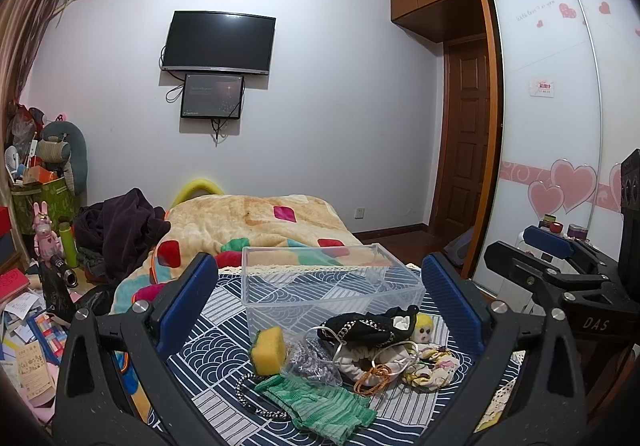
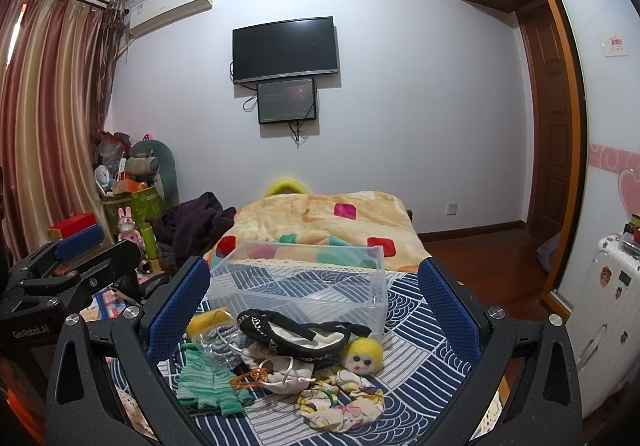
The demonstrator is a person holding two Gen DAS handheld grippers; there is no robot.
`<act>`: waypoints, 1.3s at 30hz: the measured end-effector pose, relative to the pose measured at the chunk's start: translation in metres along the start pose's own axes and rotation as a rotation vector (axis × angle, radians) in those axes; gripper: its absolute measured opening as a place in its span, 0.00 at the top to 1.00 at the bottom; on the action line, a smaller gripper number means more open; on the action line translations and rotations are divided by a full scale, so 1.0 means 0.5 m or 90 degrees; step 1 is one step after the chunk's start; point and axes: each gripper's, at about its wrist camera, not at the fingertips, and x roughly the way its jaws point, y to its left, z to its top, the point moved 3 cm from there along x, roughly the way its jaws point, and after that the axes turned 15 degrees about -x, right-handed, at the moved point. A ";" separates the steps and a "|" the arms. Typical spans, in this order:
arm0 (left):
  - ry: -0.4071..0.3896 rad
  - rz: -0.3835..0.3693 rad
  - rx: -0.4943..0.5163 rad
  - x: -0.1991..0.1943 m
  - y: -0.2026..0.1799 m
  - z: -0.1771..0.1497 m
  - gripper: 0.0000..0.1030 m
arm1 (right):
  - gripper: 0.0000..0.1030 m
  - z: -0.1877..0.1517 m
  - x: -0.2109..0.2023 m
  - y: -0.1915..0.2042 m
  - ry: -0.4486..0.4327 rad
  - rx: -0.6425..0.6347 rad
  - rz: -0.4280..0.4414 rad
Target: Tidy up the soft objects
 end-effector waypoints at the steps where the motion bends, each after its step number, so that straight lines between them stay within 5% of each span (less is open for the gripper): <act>1: 0.000 0.000 0.000 0.000 0.000 0.000 0.00 | 0.00 0.003 -0.001 0.000 0.000 0.000 0.000; 25: 0.006 0.002 -0.002 0.004 0.002 -0.005 0.00 | 0.00 0.008 -0.009 0.003 -0.002 0.003 0.001; 35: 0.107 0.046 -0.037 0.099 0.075 -0.055 0.01 | 0.00 -0.022 0.045 0.002 0.053 0.012 0.018; 39: 0.146 0.066 -0.066 0.137 0.114 -0.076 0.18 | 0.05 -0.055 0.075 -0.002 0.092 0.027 0.028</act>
